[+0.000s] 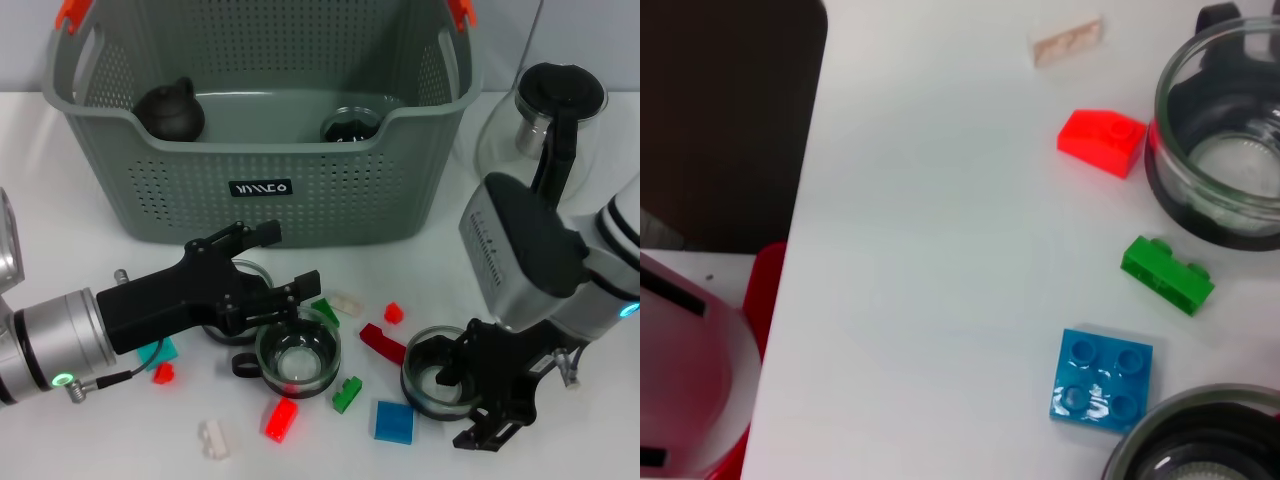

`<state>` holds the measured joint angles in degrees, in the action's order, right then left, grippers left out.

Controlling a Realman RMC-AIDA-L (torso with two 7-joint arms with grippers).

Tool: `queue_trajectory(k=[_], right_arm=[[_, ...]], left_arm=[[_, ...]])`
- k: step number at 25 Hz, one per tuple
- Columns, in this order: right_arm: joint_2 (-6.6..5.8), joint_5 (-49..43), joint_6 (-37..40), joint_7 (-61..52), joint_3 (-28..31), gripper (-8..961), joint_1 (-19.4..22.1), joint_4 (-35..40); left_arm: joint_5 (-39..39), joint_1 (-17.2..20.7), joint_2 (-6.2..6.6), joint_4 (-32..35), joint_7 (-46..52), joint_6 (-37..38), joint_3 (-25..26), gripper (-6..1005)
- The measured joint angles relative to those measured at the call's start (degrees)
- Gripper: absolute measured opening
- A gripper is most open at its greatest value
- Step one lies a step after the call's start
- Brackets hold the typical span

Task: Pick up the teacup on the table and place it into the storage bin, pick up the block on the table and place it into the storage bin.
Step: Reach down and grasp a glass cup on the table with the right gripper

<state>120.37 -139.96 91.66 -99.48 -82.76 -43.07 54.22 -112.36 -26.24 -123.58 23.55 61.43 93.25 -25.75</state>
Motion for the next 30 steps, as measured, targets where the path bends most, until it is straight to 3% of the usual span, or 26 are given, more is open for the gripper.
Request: queue_trajectory(k=[14, 19, 25, 30], right_arm=[[0.10, 0.1, -1.0, -1.6, -1.3, 566, -0.6, 0.6], [0.04, 0.0, -1.0, -1.6, -1.6, 321, -1.0, 0.2], [-0.07, 0.0, -0.5, -1.7, -1.3, 117, -1.0, 0.9], [-0.48, -0.2, 3.1, -2.2, 2.7, 64, 0.2, 4.0]], left_arm=[[0.0, 0.1, -0.08, 0.0, 0.0, -0.5, 0.0, 875], [0.0, 0.1, -0.08, 0.0, 0.0, -0.6, 0.0, 874], [-0.1, 0.1, -0.08, 0.0, 0.0, -0.6, 0.0, 873], [0.0, 0.2, 0.01, 0.0, 0.0, -0.6, 0.0, 872]])
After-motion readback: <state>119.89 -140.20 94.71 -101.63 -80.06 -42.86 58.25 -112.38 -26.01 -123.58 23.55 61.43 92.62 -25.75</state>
